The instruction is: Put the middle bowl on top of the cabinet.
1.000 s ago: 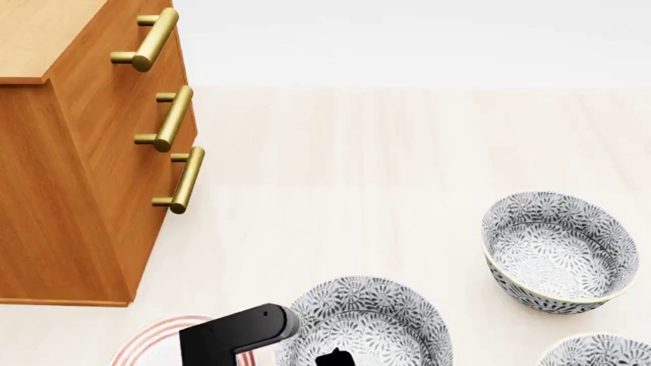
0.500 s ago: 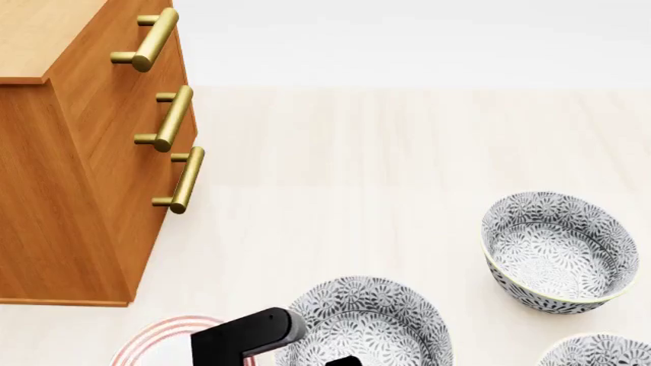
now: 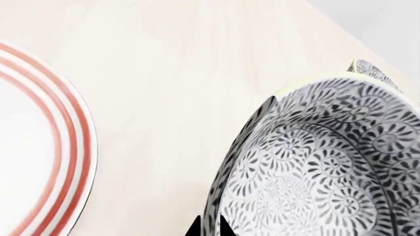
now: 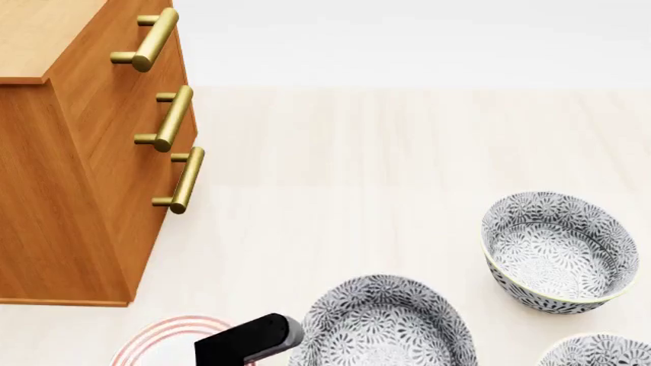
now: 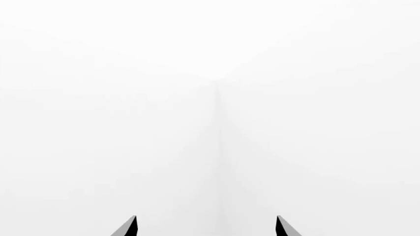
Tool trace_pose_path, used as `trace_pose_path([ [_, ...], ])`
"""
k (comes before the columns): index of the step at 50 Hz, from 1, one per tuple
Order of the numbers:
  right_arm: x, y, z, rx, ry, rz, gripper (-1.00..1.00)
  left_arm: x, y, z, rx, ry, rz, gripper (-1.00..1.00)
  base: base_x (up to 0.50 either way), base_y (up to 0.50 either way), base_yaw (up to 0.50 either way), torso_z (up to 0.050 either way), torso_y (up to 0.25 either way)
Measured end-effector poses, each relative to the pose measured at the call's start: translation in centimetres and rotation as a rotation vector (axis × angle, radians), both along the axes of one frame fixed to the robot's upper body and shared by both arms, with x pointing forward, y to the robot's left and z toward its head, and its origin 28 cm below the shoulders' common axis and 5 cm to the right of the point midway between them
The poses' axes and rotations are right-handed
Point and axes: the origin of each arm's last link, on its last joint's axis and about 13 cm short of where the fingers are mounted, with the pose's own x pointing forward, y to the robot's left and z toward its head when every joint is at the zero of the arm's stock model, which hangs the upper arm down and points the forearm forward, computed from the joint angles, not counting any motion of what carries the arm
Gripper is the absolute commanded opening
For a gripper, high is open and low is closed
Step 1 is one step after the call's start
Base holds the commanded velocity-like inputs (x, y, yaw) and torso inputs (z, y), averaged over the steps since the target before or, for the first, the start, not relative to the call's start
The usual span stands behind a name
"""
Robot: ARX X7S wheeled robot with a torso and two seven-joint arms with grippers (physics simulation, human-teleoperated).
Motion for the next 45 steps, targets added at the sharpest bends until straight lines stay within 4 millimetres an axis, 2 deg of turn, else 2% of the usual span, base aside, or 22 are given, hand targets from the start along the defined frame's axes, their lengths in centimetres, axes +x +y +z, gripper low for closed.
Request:
trace_pose_path([
  [6, -0.1, 0.0, 0.1, -0.003, -0.003, 0.001, 1.0, -0.1, 0.1, 0.0, -0.032, -0.027, -0.002, -1.0, 0.0, 0.0, 0.0, 0.009, 0.015],
  [24, -0.2, 0.2, 0.3, -0.012, -0.011, 0.003, 1.0, -0.6, 0.6, 1.5, -0.101, -0.157, -0.012, -1.0, 0.0, 0.0, 0.0, 0.05, 0.118],
  [38, 0.0, 0.4, 0.4, -0.016, -0.02, 0.007, 1.0, -0.8, 1.1, 3.7, -0.114, -0.241, -0.01, -1.0, 0.0, 0.0, 0.0, 0.05, 0.146],
  [45, 0.1, 0.5, 0.5, -0.018, -0.025, 0.008, 1.0, -0.9, 1.5, 6.0, -0.13, -0.304, -0.007, -1.0, 0.0, 0.0, 0.0, 0.05, 0.165],
])
